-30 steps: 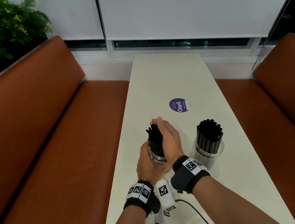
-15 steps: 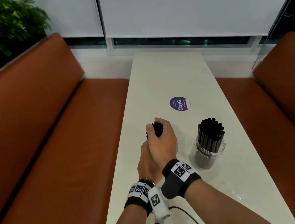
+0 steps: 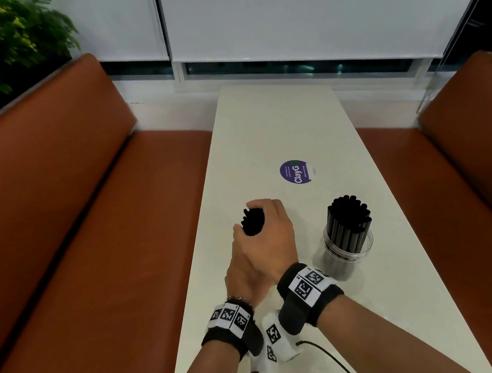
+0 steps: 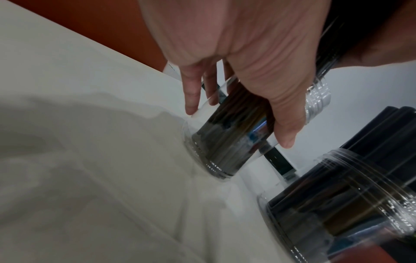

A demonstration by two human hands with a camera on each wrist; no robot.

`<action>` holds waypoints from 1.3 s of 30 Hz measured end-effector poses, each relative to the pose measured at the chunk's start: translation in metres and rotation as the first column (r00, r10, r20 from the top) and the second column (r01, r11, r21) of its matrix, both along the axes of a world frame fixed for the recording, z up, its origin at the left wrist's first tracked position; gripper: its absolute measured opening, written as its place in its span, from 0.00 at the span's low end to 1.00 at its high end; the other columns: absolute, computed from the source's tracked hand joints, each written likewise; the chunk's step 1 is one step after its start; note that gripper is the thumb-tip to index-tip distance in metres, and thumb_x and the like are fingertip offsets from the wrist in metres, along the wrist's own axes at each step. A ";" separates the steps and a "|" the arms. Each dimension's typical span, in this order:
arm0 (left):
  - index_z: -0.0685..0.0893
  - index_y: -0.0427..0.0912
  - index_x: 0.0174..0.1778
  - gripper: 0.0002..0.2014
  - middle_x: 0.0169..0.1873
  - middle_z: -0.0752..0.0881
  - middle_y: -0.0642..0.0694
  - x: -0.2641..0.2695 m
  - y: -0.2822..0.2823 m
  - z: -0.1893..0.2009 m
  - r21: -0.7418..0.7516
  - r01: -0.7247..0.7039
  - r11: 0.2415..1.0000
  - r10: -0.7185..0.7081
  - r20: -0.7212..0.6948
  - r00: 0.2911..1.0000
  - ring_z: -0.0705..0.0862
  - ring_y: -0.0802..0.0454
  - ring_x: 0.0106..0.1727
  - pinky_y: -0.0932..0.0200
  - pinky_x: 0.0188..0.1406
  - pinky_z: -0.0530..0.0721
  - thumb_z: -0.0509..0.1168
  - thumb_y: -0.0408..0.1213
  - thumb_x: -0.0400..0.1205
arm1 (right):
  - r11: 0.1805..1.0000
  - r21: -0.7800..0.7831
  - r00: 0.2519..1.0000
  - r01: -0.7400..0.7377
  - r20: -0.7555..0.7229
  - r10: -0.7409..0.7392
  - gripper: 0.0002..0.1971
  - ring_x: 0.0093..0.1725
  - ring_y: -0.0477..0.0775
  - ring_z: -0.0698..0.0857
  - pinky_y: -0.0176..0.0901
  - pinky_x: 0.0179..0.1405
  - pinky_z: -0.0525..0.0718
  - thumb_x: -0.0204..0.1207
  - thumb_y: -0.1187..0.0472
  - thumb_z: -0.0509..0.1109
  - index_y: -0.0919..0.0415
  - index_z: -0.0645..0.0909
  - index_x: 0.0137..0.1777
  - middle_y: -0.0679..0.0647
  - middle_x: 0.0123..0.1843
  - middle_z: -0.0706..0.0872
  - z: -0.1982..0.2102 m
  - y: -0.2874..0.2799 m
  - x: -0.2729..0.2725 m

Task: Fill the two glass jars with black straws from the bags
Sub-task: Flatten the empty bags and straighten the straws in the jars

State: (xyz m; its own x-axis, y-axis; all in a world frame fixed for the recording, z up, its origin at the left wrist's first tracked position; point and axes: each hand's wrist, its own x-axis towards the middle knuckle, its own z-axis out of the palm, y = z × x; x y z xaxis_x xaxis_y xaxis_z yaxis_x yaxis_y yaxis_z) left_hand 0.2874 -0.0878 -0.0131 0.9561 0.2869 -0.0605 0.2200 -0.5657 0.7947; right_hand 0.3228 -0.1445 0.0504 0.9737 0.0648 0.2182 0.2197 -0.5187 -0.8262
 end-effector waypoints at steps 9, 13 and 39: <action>0.75 0.43 0.75 0.19 0.61 0.84 0.48 0.002 0.002 -0.013 0.059 -0.023 0.998 0.028 -0.071 0.997 0.82 0.54 0.57 0.60 0.55 0.74 0.65 0.46 0.90 | 0.986 -0.154 0.998 0.067 0.014 -0.066 0.22 0.69 0.49 0.82 0.43 0.60 0.82 0.76 0.49 0.75 0.47 0.83 0.71 0.43 0.71 0.84 0.005 0.012 0.004; 0.76 0.45 0.75 0.21 0.62 0.85 0.48 0.004 0.002 -0.015 0.051 -0.021 0.998 0.025 -0.072 0.997 0.82 0.56 0.56 0.58 0.53 0.76 0.66 0.48 0.88 | 0.987 -0.152 0.999 0.043 0.003 -0.043 0.25 0.71 0.48 0.80 0.46 0.64 0.83 0.74 0.46 0.75 0.47 0.82 0.72 0.42 0.72 0.83 0.005 0.011 0.002; 0.70 0.58 0.82 0.54 0.73 0.82 0.58 -0.001 0.004 -0.022 -0.191 -0.047 0.980 0.033 -0.075 0.997 0.84 0.57 0.68 0.53 0.65 0.83 0.71 0.73 0.57 | 1.000 0.010 0.998 -0.028 -0.063 0.028 0.29 0.82 0.43 0.72 0.48 0.84 0.72 0.77 0.35 0.72 0.44 0.78 0.76 0.41 0.80 0.78 0.042 -0.010 -0.006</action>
State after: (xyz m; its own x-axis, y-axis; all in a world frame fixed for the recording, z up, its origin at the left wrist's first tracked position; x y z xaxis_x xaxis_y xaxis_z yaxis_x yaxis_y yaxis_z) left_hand 0.2862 -0.0837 -0.0350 0.9352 0.3014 -0.1858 0.2993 -0.3929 0.8695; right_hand 0.3170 -0.1549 0.0921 0.9834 0.0904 0.1575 0.1816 -0.5054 -0.8436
